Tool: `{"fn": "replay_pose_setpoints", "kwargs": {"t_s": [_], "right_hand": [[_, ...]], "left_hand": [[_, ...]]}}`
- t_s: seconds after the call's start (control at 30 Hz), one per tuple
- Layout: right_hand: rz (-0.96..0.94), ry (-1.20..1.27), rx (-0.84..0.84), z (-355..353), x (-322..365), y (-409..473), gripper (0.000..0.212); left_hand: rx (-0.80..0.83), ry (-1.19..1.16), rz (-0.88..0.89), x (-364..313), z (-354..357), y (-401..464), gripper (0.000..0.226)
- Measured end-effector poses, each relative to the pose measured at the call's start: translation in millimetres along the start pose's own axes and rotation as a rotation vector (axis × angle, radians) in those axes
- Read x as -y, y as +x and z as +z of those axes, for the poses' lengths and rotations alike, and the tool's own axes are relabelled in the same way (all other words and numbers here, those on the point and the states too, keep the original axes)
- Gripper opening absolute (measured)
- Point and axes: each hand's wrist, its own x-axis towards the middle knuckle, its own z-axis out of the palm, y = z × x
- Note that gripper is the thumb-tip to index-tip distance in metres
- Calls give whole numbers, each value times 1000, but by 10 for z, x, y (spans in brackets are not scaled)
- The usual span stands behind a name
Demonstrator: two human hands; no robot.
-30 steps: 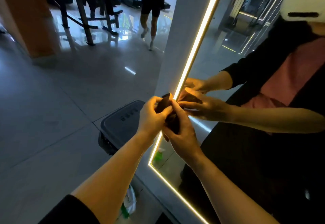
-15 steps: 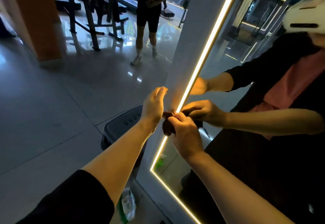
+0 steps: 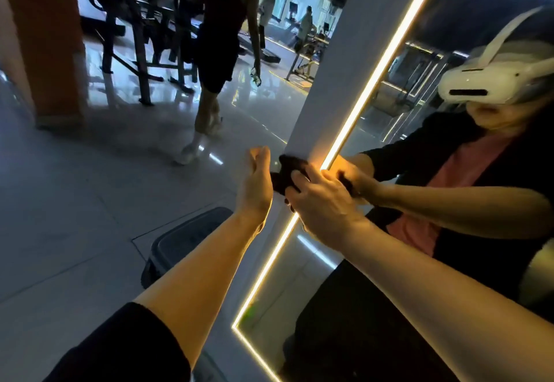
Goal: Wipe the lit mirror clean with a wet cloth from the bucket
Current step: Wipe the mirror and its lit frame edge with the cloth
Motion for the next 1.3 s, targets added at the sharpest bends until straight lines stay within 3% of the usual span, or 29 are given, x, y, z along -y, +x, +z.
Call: {"fn": "replay_pose_setpoints", "kwargs": {"t_s": [0.17, 0.27, 0.3, 0.4, 0.47, 0.6, 0.73, 0.83, 0.9, 1.03, 1.07, 1.13, 1.17, 1.2, 1.23, 1.27, 1.3], "right_hand": [[111, -115, -61, -346, -267, 137, 17], [-117, -98, 121, -394, -294, 43, 13], [-129, -119, 111, -440, -325, 32, 12], [110, -199, -156, -688, -566, 156, 17], [186, -187, -188, -789, -653, 198, 23], [-81, -113, -9, -750, -593, 30, 27], [206, -140, -192, -1112, -873, 243, 33], [-37, -171, -64, -1058, -847, 223, 25], [-66, -149, -13, -1140, -866, 235, 24], [201, -223, -291, -1466, -1191, 548, 36], [207, -275, -251, -1444, -1258, 622, 39], [-5, -308, -87, -1153, -1468, 636, 31], [-117, -111, -70, -1043, -1557, 598, 26], [-78, 281, -39, -966, -1609, 562, 26], [30, 513, -33, -956, -1642, 595, 28], [-4, 265, -119, -1001, -1647, 652, 29], [-134, -95, -101, -1095, -1620, 683, 26]], "left_hand": [[71, -20, -9, 28, 50, 20, 25], [40, -61, 47, -98, 217, 76, 24], [27, -38, 84, -170, 269, 97, 25], [28, 10, 173, -375, 379, 173, 26], [36, 9, 179, -495, 430, 194, 27], [83, 14, 189, -712, 512, 170, 30], [196, 27, 141, -935, 635, 209, 31], [201, -27, 79, -1075, 714, 183, 34], [190, -31, 42, -1100, 722, 173, 37], [190, -65, 50, -1115, 723, 171, 30], [173, -60, 70, -1140, 727, 160, 34], [122, -29, 137, -1181, 734, 165, 42], [100, -21, 170, -1207, 733, 175, 40], [91, -22, 196, -1250, 730, 176, 37], [91, -31, 217, -1285, 729, 190, 35], [95, -23, 233, -1326, 723, 197, 34], [94, 1, 252, -1364, 727, 216, 36]]}}
